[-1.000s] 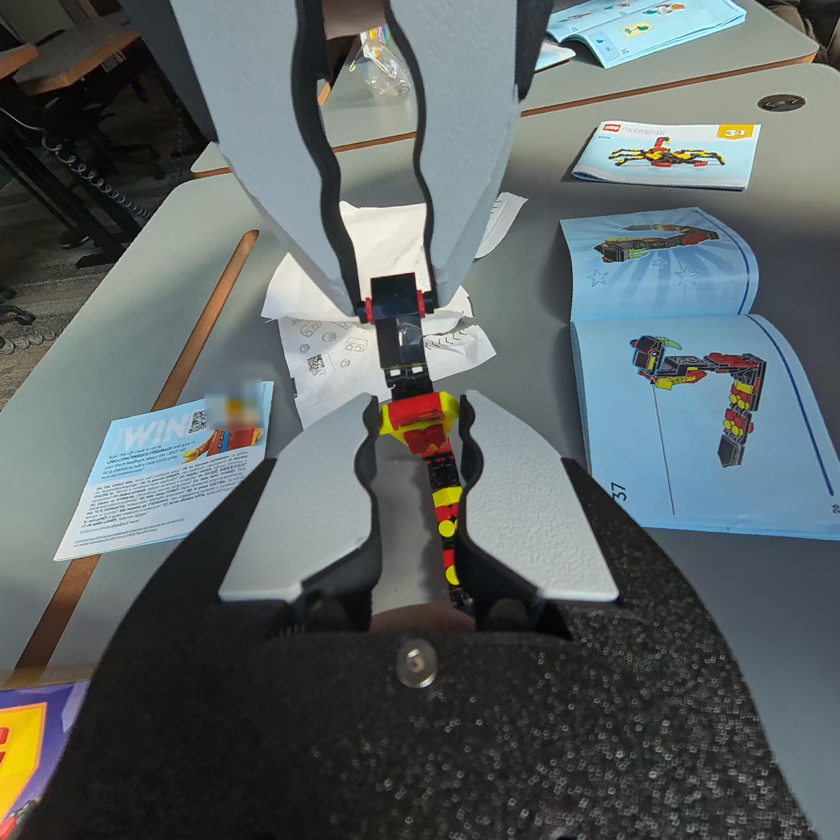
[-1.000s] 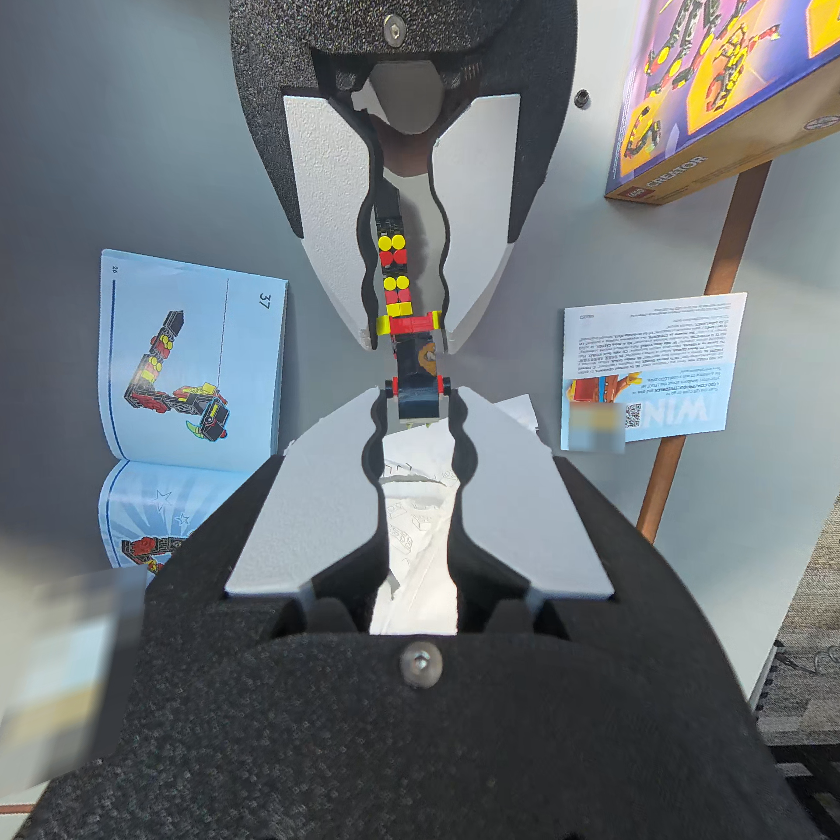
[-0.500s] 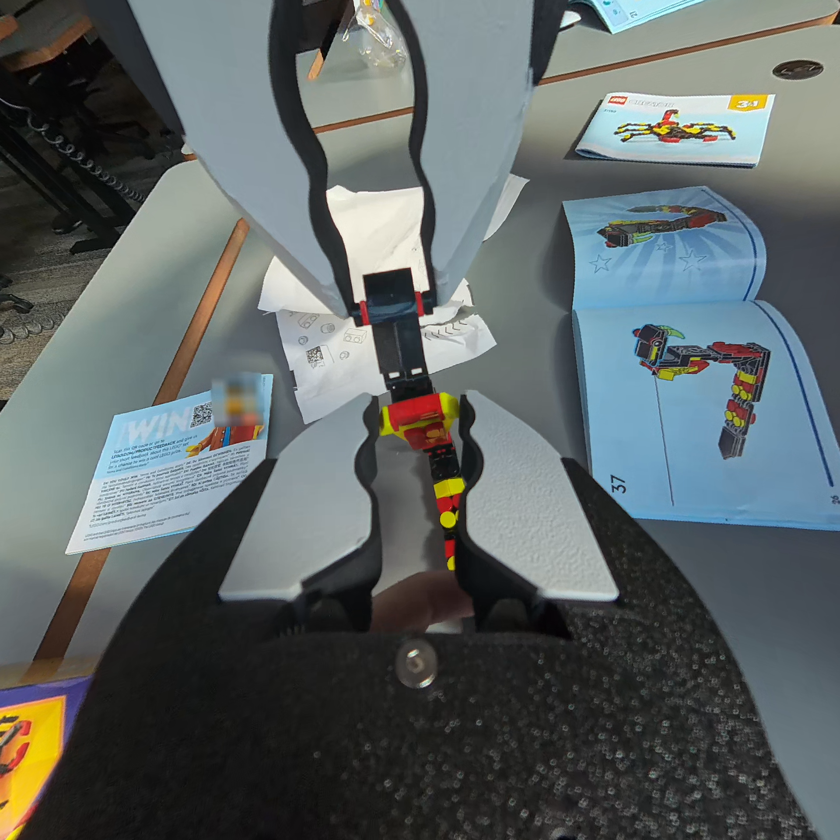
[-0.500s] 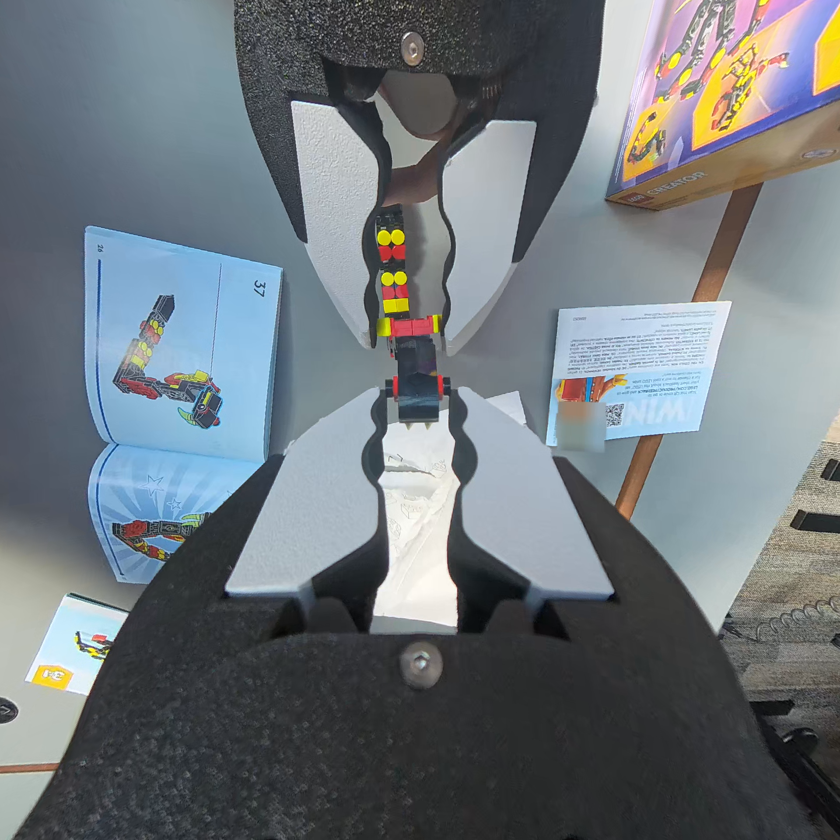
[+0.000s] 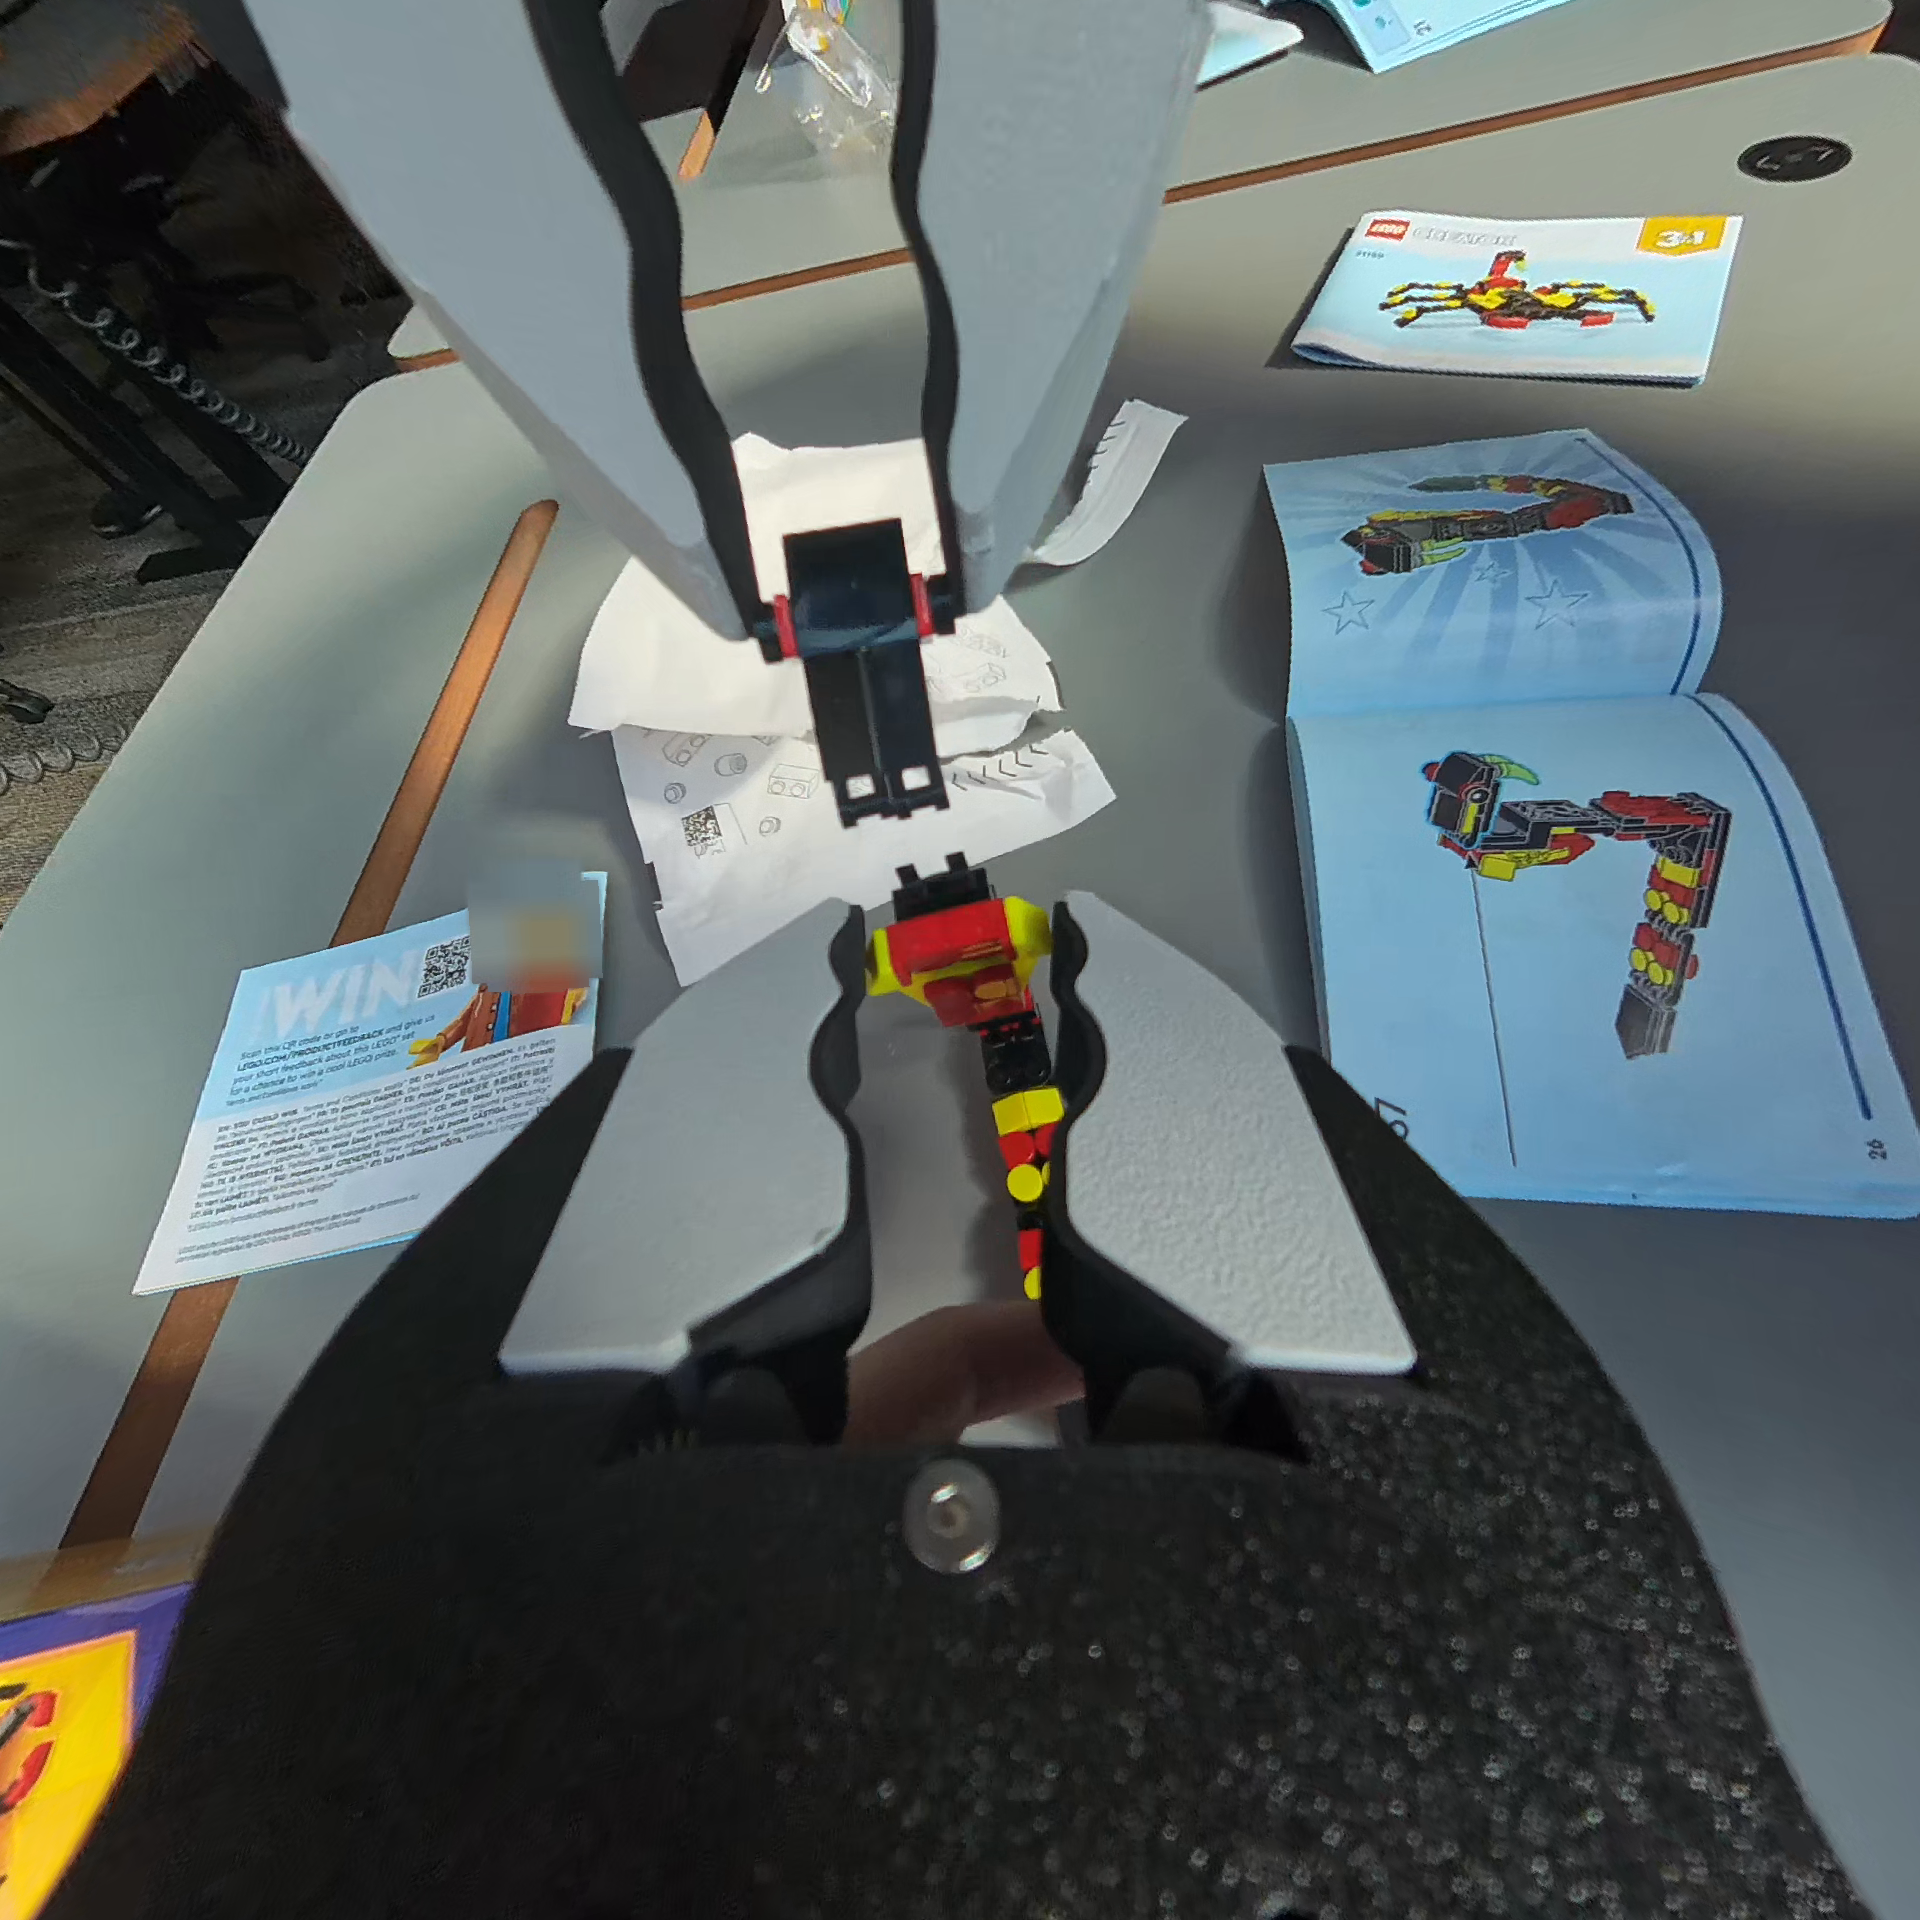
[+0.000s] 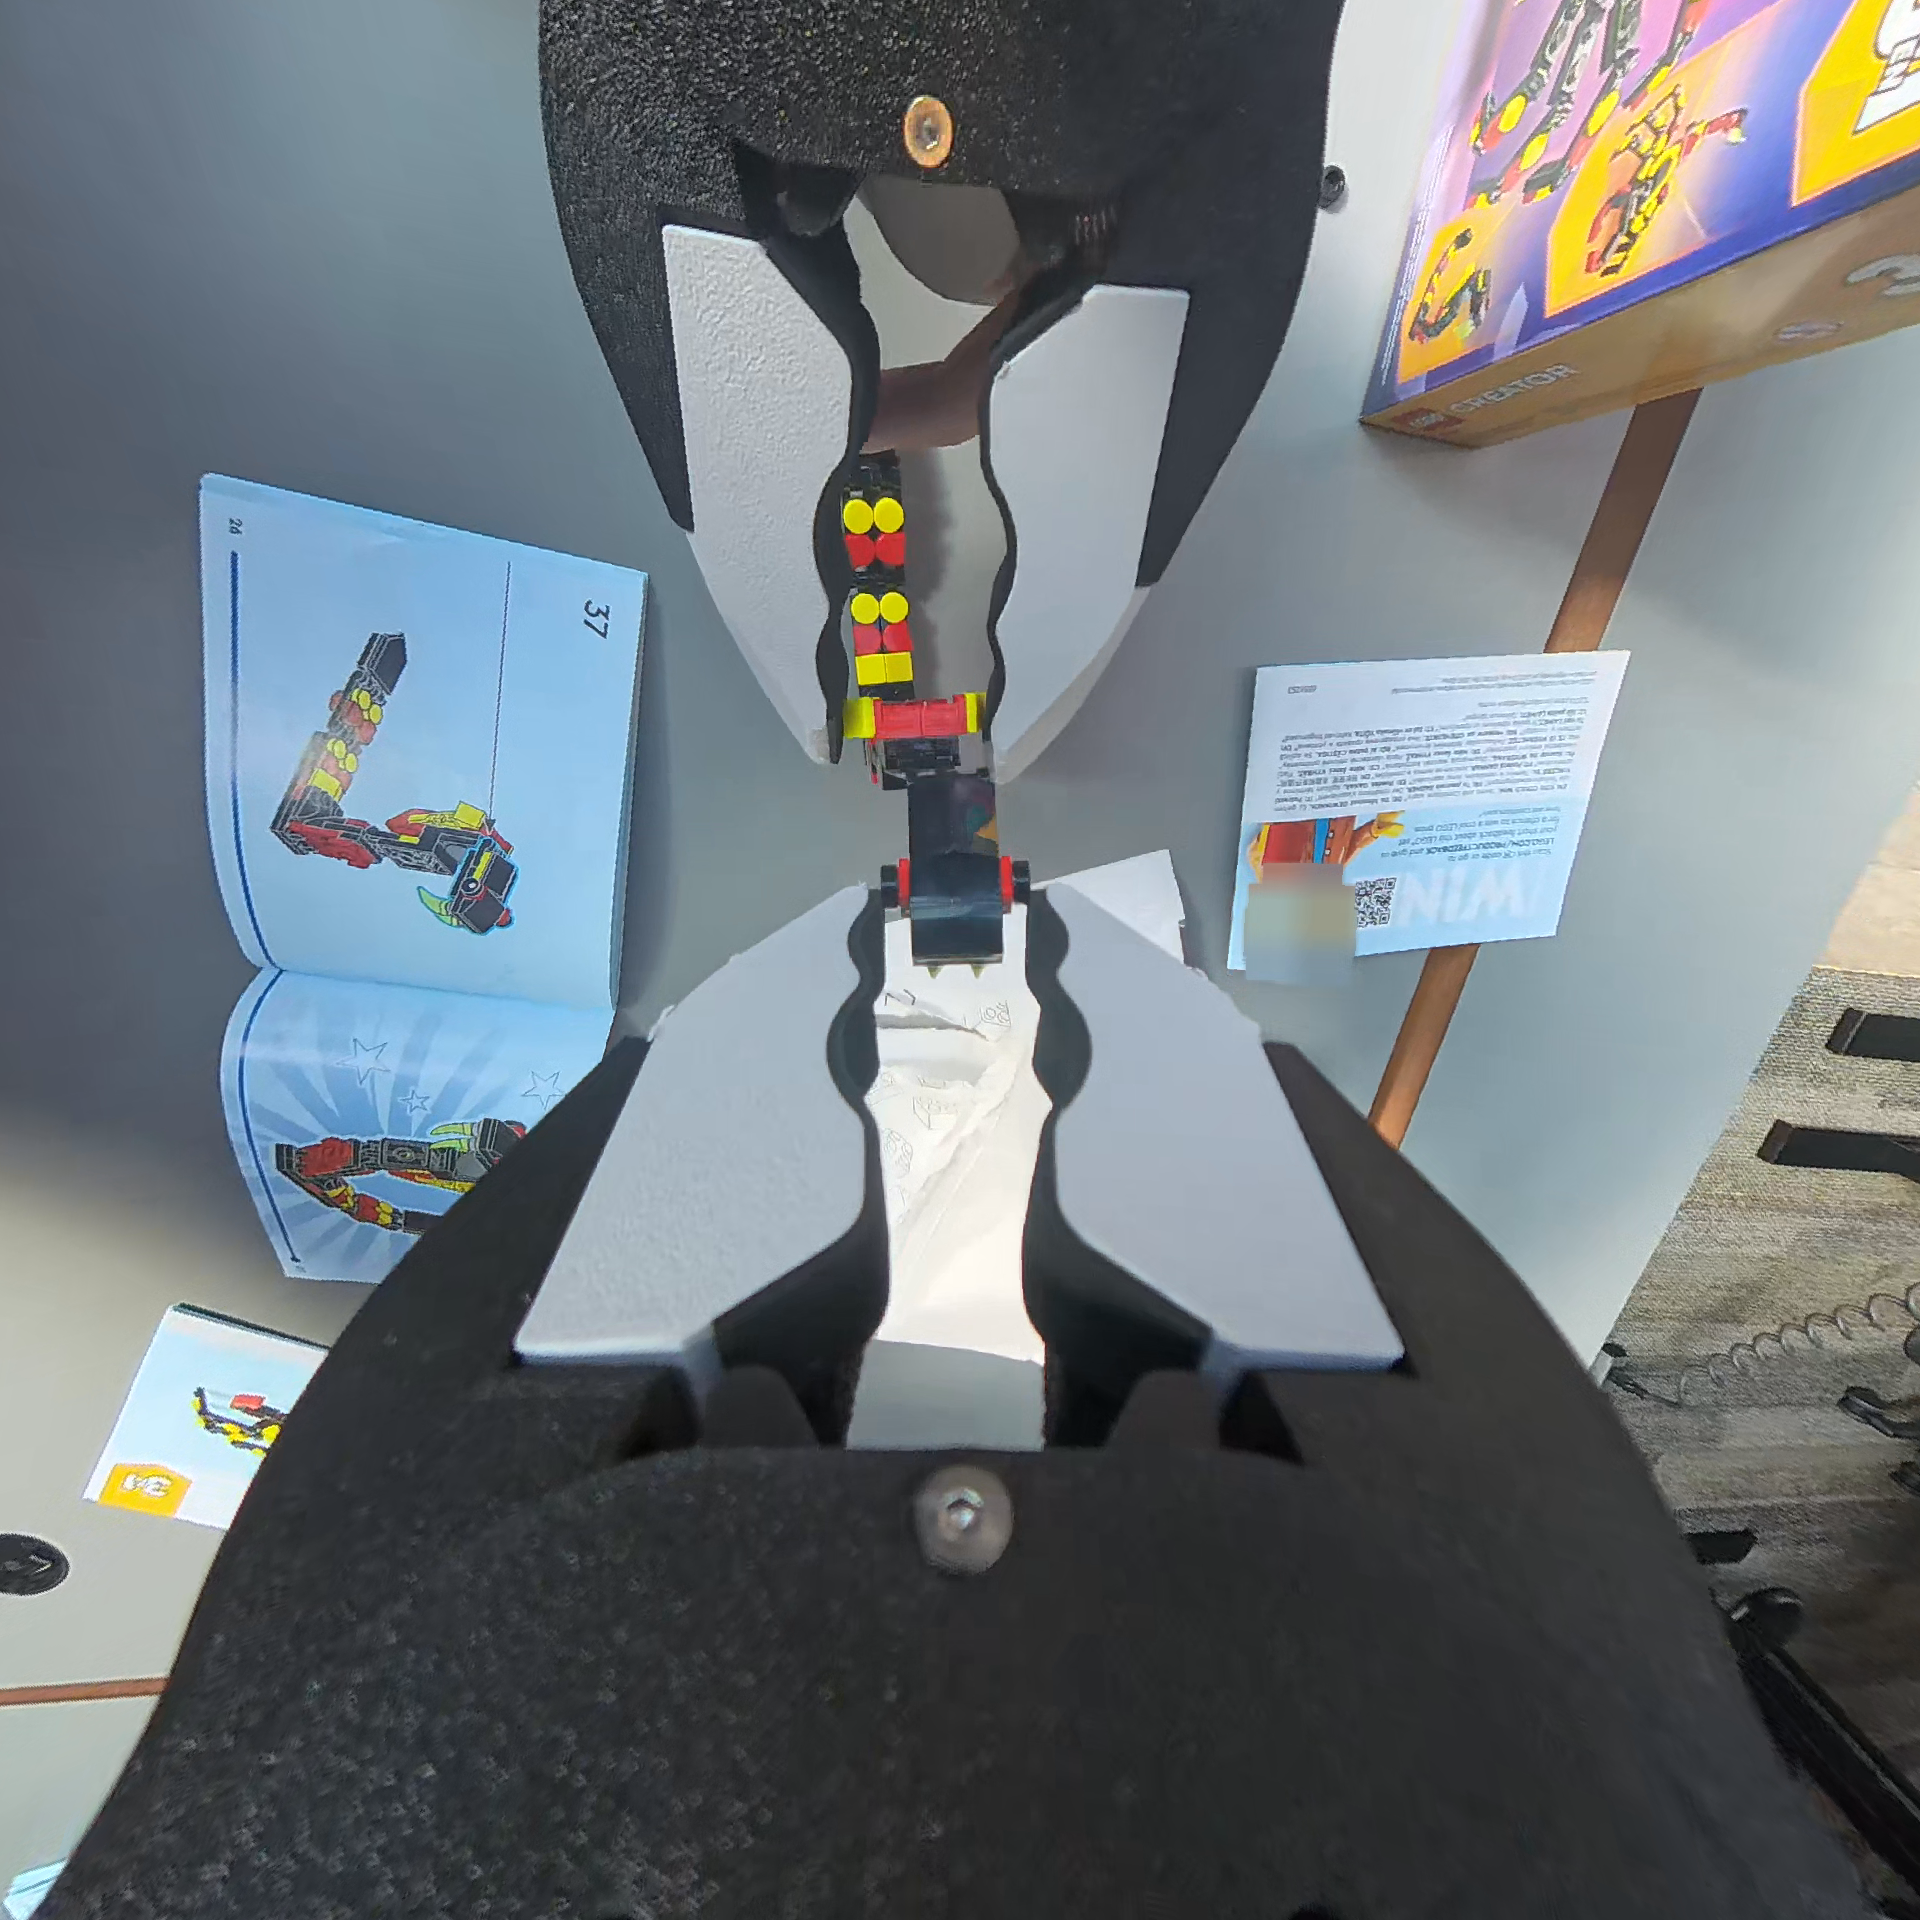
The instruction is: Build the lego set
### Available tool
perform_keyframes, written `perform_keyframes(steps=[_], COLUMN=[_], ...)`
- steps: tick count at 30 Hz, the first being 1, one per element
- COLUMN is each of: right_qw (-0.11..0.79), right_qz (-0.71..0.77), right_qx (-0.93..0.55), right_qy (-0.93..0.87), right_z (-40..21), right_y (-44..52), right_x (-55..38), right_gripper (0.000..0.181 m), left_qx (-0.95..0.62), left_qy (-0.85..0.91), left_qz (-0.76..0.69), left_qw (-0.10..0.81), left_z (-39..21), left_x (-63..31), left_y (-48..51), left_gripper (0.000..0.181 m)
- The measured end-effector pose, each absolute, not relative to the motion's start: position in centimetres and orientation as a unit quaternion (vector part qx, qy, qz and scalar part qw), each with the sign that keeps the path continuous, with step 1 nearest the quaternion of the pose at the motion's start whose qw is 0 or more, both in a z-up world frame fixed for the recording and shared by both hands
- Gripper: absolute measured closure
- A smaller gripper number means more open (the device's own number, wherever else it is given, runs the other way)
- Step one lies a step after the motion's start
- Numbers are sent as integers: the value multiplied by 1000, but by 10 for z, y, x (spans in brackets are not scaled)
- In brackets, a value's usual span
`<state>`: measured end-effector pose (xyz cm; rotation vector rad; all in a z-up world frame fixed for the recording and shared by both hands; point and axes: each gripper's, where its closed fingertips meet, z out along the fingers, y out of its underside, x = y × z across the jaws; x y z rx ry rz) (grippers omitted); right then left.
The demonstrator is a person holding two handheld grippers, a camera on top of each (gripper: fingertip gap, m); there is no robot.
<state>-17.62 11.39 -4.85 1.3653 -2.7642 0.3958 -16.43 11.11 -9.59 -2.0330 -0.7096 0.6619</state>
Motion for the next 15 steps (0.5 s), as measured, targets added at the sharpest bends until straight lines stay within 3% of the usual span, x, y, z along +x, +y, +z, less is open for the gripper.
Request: perform_keyframes(steps=[7, 15], right_qw=[2, -40], right_qz=[164, 332], right_qx=[412, 330], right_qy=[-896, -883], right_z=[-42, -37], right_y=[129, 131], right_x=[-181, -177], right_gripper=[155, 156], left_qx=[-792, -780], left_qy=[-292, -273], left_qz=[292, 346], left_qw=[450, 443], left_z=[-81, -68], left_x=[-167, -156], left_y=[105, 101], left_gripper=[121, 133])
